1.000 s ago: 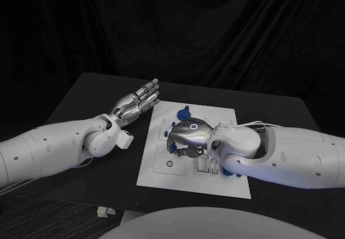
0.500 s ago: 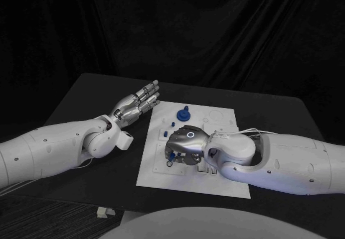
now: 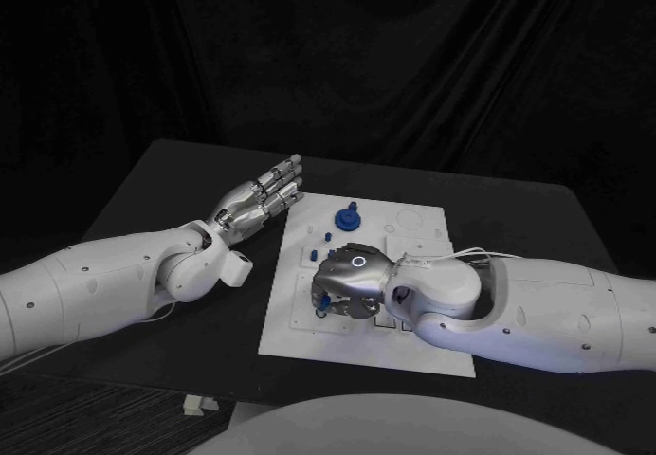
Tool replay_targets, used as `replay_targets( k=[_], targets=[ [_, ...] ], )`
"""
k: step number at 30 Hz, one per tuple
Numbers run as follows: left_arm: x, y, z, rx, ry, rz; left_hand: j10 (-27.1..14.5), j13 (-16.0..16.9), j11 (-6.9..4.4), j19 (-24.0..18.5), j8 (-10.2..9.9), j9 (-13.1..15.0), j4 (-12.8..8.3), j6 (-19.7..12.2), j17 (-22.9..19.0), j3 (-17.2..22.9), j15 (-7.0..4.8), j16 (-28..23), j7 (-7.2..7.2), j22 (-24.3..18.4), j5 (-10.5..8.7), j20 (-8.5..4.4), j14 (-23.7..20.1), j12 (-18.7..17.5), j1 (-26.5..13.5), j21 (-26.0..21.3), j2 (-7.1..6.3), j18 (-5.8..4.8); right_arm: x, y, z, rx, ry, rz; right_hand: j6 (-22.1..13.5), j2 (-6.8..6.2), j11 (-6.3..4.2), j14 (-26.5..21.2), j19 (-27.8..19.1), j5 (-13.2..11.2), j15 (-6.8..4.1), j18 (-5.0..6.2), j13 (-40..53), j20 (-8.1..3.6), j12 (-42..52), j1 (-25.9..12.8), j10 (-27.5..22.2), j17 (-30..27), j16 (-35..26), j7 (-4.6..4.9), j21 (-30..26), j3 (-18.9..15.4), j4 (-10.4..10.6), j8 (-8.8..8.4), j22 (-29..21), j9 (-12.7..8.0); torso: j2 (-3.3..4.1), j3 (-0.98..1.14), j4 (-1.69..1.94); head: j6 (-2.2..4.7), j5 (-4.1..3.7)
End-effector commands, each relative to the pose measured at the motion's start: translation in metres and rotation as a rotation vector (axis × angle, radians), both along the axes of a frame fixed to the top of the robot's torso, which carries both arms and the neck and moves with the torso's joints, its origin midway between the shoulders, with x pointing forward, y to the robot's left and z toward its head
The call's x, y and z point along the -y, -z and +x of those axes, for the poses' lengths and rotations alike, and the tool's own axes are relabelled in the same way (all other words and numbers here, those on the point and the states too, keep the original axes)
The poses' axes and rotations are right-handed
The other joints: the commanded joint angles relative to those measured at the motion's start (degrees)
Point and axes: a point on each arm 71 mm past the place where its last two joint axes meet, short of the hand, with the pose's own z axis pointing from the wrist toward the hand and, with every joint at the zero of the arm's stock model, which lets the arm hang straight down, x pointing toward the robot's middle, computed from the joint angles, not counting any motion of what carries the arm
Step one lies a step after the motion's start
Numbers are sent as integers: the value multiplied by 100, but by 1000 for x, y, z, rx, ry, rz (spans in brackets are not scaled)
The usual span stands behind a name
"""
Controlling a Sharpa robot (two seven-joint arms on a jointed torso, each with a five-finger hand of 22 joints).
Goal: Assemble the parts on the task board
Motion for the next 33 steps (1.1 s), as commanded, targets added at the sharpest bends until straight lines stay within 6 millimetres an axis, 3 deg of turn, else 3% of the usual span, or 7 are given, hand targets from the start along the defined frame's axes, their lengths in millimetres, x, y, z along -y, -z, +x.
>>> replay_targets(
  k=[1, 33],
  targets=[
    [2, 0, -1, -4, 14, -18, 5, -9, 39, 4, 36, 8, -7, 11, -5, 22, 33, -21, 46, -8, 35, 48, 8, -23, 82, -33, 6, 77, 0, 2, -1, 6, 9, -14, -2, -9, -319, 36, 17, 13, 5, -31, 9, -7, 23, -11, 384, -9, -26, 9, -30, 8, -40, -21, 549, -9, 3, 0, -2, -1, -2],
    [2, 5, -2, -21, 21, -14, 5, -10, 46, 4, 45, 14, -21, 52, -5, 35, 51, -21, 74, -8, 195, 68, 8, -28, 186, -33, 25, 78, -2, 15, -3, -26, 11, -47, 14, -20, -328, 18, -8, 8, -2, -19, 18, -12, 17, -9, 423, -65, -73, 4, -105, 12, -70, -29, 533, -8, 2, 2, -3, -1, 26]
  ],
)
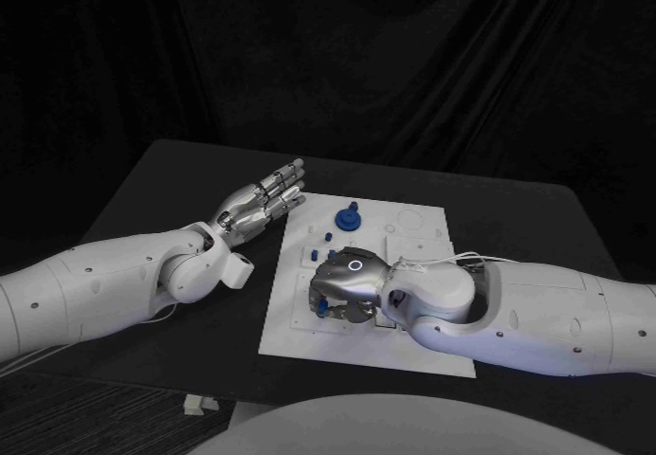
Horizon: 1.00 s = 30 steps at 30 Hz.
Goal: Assemble the parts on the task board
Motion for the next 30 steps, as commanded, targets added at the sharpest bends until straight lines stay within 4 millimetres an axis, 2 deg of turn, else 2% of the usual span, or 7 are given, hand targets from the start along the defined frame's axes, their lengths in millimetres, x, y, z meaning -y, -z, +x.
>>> replay_targets(
  k=[1, 20, 22, 24, 26, 27, 30],
  targets=[
    [2, 0, -1, -3, 11, -16, 5, -7, 47, 4, 23, 9, -7, 2, -9, 22, 53, -21, 24, -6, 45, 29, 8, -29, 74, -33, -12, 78, 3, 8, -2, -14, 13, -43, 28, 34, -301, 15, -14, 18, -5, -16, 6, -15, 3, 47, 367, -8, -35, 2, -34, 15, -50, -25, 526, 0, 0, 2, 2, -1, 12],
    [2, 2, -1, -18, 19, -11, 5, -10, 47, 4, 23, 9, -13, 4, -9, 32, 72, -21, 26, -6, 101, 44, 8, -43, 119, -33, -1, 79, 4, 10, -1, -16, 18, -46, -89, 14, -270, -23, -82, 12, 15, -1, 2, -10, -79, -35, 331, -90, -117, 32, -193, 14, -60, -136, 494, -34, -3, -1, 3, -1, -1],
    [2, 2, -1, -19, 19, -11, 5, -11, 47, 4, 23, 9, -15, 6, -9, 34, 77, -21, 27, -6, 109, 49, 8, -46, 127, -33, 1, 79, 5, 10, -1, -15, 20, -47, -517, -55, -159, -85, -190, -48, 111, 14, -17, 47, -201, -155, 133, -168, -192, 158, -443, 12, -13, -341, 442, -138, -3, -2, 3, -1, 4],
    [2, 2, -1, -21, 20, -10, 5, -11, 46, 4, 24, 10, -22, 10, -9, 39, 88, -21, 32, -6, 131, 59, 8, -49, 150, -33, 4, 79, 6, 10, 0, -13, 23, -45, -1122, -158, -81, -124, -248, -78, 182, 23, -29, 107, -284, -293, -166, -187, -214, 215, -558, 6, 56, -338, 419, -262, -3, -3, 1, -1, 7],
    [2, 2, -1, -22, 20, -9, 5, -11, 46, 4, 24, 10, -22, 10, -9, 39, 88, -21, 32, -6, 131, 59, 8, -49, 150, -33, 4, 79, 6, 10, 1, -9, 26, -38, -2109, -273, 70, -244, -394, -165, 305, 51, -23, 214, -275, -470, -800, -314, -313, -194, -908, -156, 111, -333, 345, -280, -3, -2, -4, -1, 12],
    [1, 2, -1, -22, 20, -9, 5, -11, 46, 4, 25, 10, -26, 15, -9, 41, 92, -21, 35, -6, 144, 64, 8, -50, 162, -33, 5, 79, 7, 10, 2, -7, 27, -33, -3150, -301, 108, -316, -485, -246, 325, 87, -24, 249, -278, -527, -1190, -382, -364, -329, -1125, -363, 144, -383, 299, -337, -3, -1, -6, -1, 16],
    [1, 2, -1, -23, 20, -8, 5, -12, 47, 4, 26, 11, -28, 19, -9, 42, 94, -21, 38, -6, 152, 66, 8, -52, 169, -33, 5, 79, 8, 8, 2, 3, 29, -9, -4264, -379, 181, -462, -621, -328, 328, 154, 24, 291, -179, -386, -1792, -489, -436, -501, -1516, -1015, 577, -430, 224, -385, -4, 0, -3, -1, 10]
  ],
)
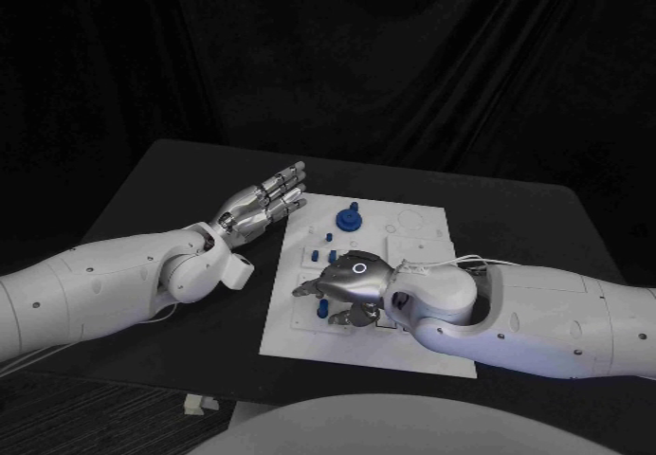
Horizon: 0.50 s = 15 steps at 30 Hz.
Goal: Assemble the parts on the task board
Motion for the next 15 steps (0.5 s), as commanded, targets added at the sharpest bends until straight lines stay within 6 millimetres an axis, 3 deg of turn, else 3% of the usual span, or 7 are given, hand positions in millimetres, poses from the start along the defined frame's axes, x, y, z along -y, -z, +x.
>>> replay_targets(
  k=[1, 3, 8, 12, 13, 14, 15],
  targets=[
    [2, 0, -1, -5, 11, -15, 5, -7, 48, 3, 26, 7, -3, 19, -5, 18, 42, -21, 39, -8, 20, 24, -4, -30, 58, -33, -14, 79, 2, -1, 1, 20, 10, 29, -680, -168, 60, -118, -99, -83, 38, 88, 43, 39, 125, 188, -404, -87, -53, -153, -325, -410, 535, -42, 205, -31, 0, 1, 1, -1, -10],
    [1, 0, -1, -6, 11, -14, 5, -7, 48, 3, 26, 7, -3, 19, -5, 18, 42, -21, 39, -8, 20, 24, -4, -30, 58, -33, -14, 79, 4, -4, 1, 31, 9, 62, -966, -303, 91, -200, -184, -140, 25, 115, 30, 43, 131, 223, -627, -174, -117, -244, -556, -549, 766, -70, 163, -56, -1, 1, 1, -1, -16],
    [-1, 0, -1, -7, 8, -12, 5, -7, 50, 3, 30, 11, -5, 37, -5, 19, 45, -21, 47, -8, 31, 28, -4, -30, 69, -33, -14, 79, 14, -15, 2, 50, 10, 186, -952, -329, 103, -212, -178, -237, 32, 110, 35, 50, 234, -67, -781, -139, -79, -284, -579, -622, 779, -52, 173, -44, -6, 1, -10, -1, -44],
    [-4, -1, -2, -3, 0, -12, 5, -6, 42, 3, 33, 12, 13, 46, -5, 9, 45, -21, 39, -8, 12, 32, -4, -28, 62, -33, -17, 79, 38, -37, 7, 71, 49, 293, -146, -205, 40, -161, -78, -356, -20, 96, 86, 17, 550, -296, -709, -40, 23, -152, -449, -541, 766, 100, 233, 48, 3, 4, -5, -1, -105],
    [-4, -1, -2, -2, -2, -12, 5, -6, 39, 3, 33, 12, 19, 48, -5, 5, 44, -21, 32, -8, 7, 32, -4, -28, 59, -33, -17, 79, 42, -41, 9, 70, 61, 307, -106, -197, 35, -162, -76, -361, -24, 95, 91, 13, 576, -305, -700, -43, 22, -145, -452, -534, 764, 105, 235, 50, 5, 3, -3, -1, -118],
    [-5, -1, -3, 0, -6, -11, 5, -6, 33, 3, 34, 13, 36, 52, -5, -7, 36, -21, 8, -8, -15, 31, -4, -24, 47, -33, -20, 80, 53, -49, 12, 65, 90, 331, -1, -169, 19, -166, -68, -368, -33, 93, 112, 2, 681, -332, -659, -50, 20, -90, -463, -514, 760, 112, 240, 54, 4, 1, -3, -1, -148],
    [-6, -1, -3, 2, -9, -11, 5, -4, 28, 3, 35, 14, 46, 58, -5, -20, 28, -21, -9, -8, -39, 28, -4, -19, 33, -33, -23, 81, 62, -56, 15, 60, 119, 349, 164, -141, 6, -161, -56, -367, -38, 88, 141, -3, 794, -333, -605, -37, 32, 36, -459, -492, 756, 134, 247, 66, 2, -3, -6, -1, -158]
  ],
)
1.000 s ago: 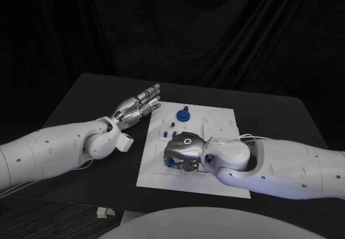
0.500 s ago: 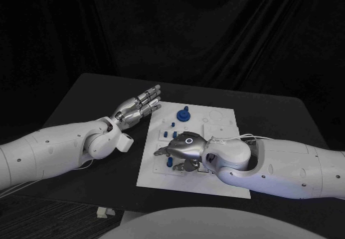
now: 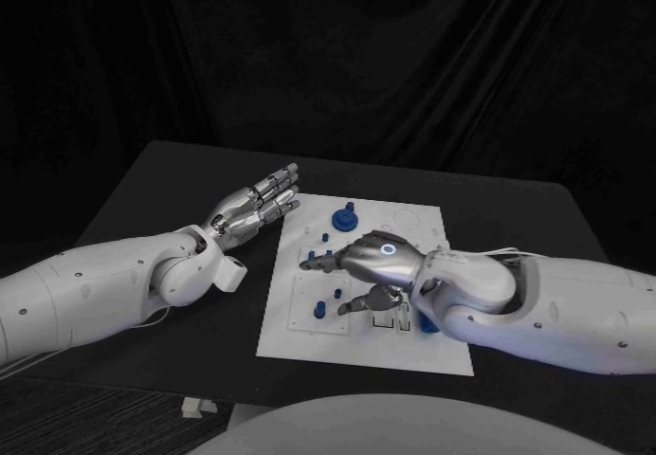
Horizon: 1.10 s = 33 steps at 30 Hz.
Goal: Assemble the parts on the task board
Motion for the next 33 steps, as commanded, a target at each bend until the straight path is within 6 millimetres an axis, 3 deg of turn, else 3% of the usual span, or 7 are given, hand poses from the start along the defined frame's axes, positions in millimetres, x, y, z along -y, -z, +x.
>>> replay_targets(
  k=[1, 5, 11, 12, 14, 21, 33],
  targets=[
    [-1, -1, -1, 11, -6, -16, 6, -4, 26, 3, 36, 9, 52, 34, -8, -30, 12, -21, -52, -9, -60, 25, -13, -14, -7, -33, -3, 82, 24, -28, 8, -19, 79, 189, 421, 80, -41, 2, 74, -21, -34, 74, 75, -2, 290, -38, 157, 22, 40, 246, 15, 77, -14, 73, 254, 33, 2, -6, 1, -1, -71],
    [-3, -2, -1, 18, -14, -16, 7, 1, 19, 3, 40, 12, 57, 51, -8, -50, -1, -21, -68, -9, -91, 19, -13, 5, -30, -33, -6, 84, 59, -46, 20, -103, 216, 214, 1992, 503, -100, 10, 117, 555, 14, 64, 391, 29, 1061, 548, 908, 35, 67, 903, 29, 439, -368, 502, 278, 239, 3, -5, -13, -1, -135],
    [-3, -2, -1, 19, -17, -15, 7, 1, 19, 3, 40, 12, 57, 51, -8, -51, -2, -21, -69, -9, -91, 18, -13, 8, -31, -33, -6, 84, 108, -48, 31, -296, 430, 146, 2835, 492, -465, -124, 11, 481, -266, 139, 1448, -179, 2646, 450, 1636, -322, -223, 587, -390, 383, -446, 628, 191, 284, 7, -1, -8, -1, -192],
    [-3, -2, -1, 19, -17, -15, 7, 2, 20, 3, 39, 11, 55, 47, -8, -54, -8, -21, -72, -9, -81, 16, -13, 12, -31, -33, -5, 85, 116, -45, 33, -336, 469, 113, 3185, 516, -603, 412, 229, 458, -311, 80, 5405, -250, 5960, 305, 2927, 828, 596, 516, 103, 279, -469, 721, 300, 370, 7, 2, -6, -1, -205],
    [-3, -2, -1, 19, -17, -14, 7, 2, 21, 3, 37, 9, 53, 39, -8, -54, -10, -21, -72, -9, -73, 15, -13, 11, -30, -33, -3, 85, 129, -39, 35, -400, 532, 37, 3387, 523, -694, 1171, 907, 464, -426, -186, 8505, -367, 7976, 113, 4145, 3021, 1997, 369, 1973, 157, -467, 835, 654, 532, 10, 8, -17, -1, -221],
    [-3, -1, -1, 15, -16, -13, 8, 2, 23, 3, 35, 8, 52, 33, -8, -54, -11, -21, -72, -9, -68, 15, -13, 11, -29, -33, -1, 85, 164, -14, 34, -519, 714, -227, 3396, 551, -782, 1179, 1403, 766, -534, -453, 8505, -480, 7976, -2454, 4145, 3046, 2011, 204, 3992, -330, -25, 1362, 990, 1465, 11, 14, 7, -1, -346],
    [-3, 1, -1, 7, -11, -11, 8, -1, 43, 3, 30, 5, 48, 15, -8, -50, -1, -21, -56, -9, -49, 25, -13, -1, -20, -33, 17, 87, 165, 2, 31, -502, 758, -367, 3220, 296, -855, 1179, 1523, 497, -636, -602, 8505, -570, 7976, -2732, 4145, 3046, 2011, 97, 5085, -311, 8, 1881, 1180, 2951, 3, 0, 10, -1, -448]
  ],
)
